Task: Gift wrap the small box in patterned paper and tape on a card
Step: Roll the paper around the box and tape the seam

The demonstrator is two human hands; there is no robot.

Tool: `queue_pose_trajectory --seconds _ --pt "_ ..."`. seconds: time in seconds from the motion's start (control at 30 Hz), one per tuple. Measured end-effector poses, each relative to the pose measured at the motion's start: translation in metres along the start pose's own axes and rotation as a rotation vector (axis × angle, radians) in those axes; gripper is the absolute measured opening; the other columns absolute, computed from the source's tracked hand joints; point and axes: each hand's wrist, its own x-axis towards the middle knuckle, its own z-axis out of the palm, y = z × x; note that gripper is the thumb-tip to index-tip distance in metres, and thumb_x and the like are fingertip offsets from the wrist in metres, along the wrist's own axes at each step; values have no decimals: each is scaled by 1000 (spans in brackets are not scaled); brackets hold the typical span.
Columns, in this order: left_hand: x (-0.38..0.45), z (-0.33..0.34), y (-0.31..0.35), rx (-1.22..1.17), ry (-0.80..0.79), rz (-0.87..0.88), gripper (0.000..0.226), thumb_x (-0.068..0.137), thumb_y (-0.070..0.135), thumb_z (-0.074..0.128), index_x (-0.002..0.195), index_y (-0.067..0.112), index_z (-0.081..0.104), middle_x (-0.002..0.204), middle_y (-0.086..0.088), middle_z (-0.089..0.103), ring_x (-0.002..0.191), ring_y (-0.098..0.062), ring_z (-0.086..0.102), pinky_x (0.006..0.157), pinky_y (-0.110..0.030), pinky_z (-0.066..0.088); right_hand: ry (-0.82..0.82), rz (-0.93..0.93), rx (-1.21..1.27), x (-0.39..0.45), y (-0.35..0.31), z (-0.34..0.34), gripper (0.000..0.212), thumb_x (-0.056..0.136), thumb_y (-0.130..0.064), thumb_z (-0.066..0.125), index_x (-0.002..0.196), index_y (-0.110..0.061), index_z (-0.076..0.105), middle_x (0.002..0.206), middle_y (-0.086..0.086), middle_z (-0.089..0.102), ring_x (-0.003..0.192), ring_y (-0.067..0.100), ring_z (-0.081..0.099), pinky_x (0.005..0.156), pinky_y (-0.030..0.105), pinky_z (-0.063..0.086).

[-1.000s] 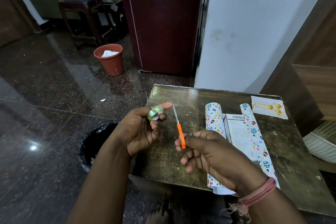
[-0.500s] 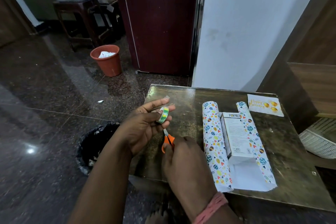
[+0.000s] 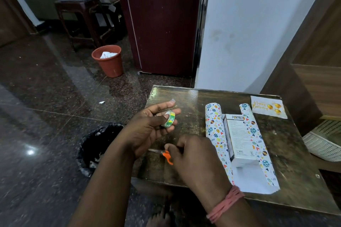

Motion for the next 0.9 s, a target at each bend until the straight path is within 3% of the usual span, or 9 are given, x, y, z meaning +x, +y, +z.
queue_pose_trajectory --seconds 0.07,0.2,0.37,0.5,0.57,0.67,0.77,0.83,0.9 --pt "1 1 -1 4 -4 3 44 98 -6 50 138 10 60 129 -10 72 92 -15 71 77 -21 60 -40 42 71 4 5 -5 33 89 -41 70 72 -18 55 66 0 63 65 19 63 58 34 45" --pt "1 3 -2 -16 -4 -2 44 98 -8 49 138 8 59 128 -11 72 88 -14 72 77 -22 59 -35 58 114 7 11 -5 18 90 -28 72 79 -16 64 68 -3 65 65 11 61 61 29 44" --pt "1 1 -2 -46 -13 0 43 99 -7 49 138 8 59 129 -11 72 89 -15 71 76 -22 60 215 118 319 5 4 12 17 91 -22 71 78 -20 59 73 -7 66 69 10 64 66 35 52" --pt "1 1 -1 -63 -11 8 42 100 -7 49 138 7 59 129 -11 72 89 -16 72 75 -22 60 149 89 185 -8 -5 18 16 94 -34 64 97 -20 58 92 -1 63 86 20 61 69 29 39" --pt "2 0 -1 -60 -19 3 42 100 -7 49 138 8 59 129 -11 72 90 -16 72 75 -22 60 131 28 86 -12 -8 18 12 96 -31 58 97 -19 58 95 1 62 89 22 61 70 31 39" --pt "1 0 -1 -43 -40 -4 43 99 -7 50 138 8 59 129 -11 72 91 -15 71 75 -21 60 230 -71 79 -9 -8 9 3 97 -21 57 99 -19 57 97 0 59 89 20 58 69 28 37" --pt "0 -1 -1 -23 -83 -15 44 99 -5 52 139 11 59 130 -11 71 97 -16 71 77 -22 58 287 -132 236 2 -2 -6 14 98 -18 57 111 -22 59 105 -7 56 94 7 56 79 21 44" --pt "0 -1 -2 -11 -136 -27 45 99 -3 54 141 13 58 132 -14 69 109 -22 68 77 -23 58 190 -59 416 11 4 -13 20 99 -20 59 117 -28 61 101 -13 59 91 3 61 82 19 48" --pt "0 -3 -3 -22 -188 -36 48 97 -3 58 142 14 59 135 -20 66 105 -26 67 72 -24 59 54 65 624 18 8 -18 19 100 -21 60 115 -33 64 96 -11 67 81 7 67 76 30 57"
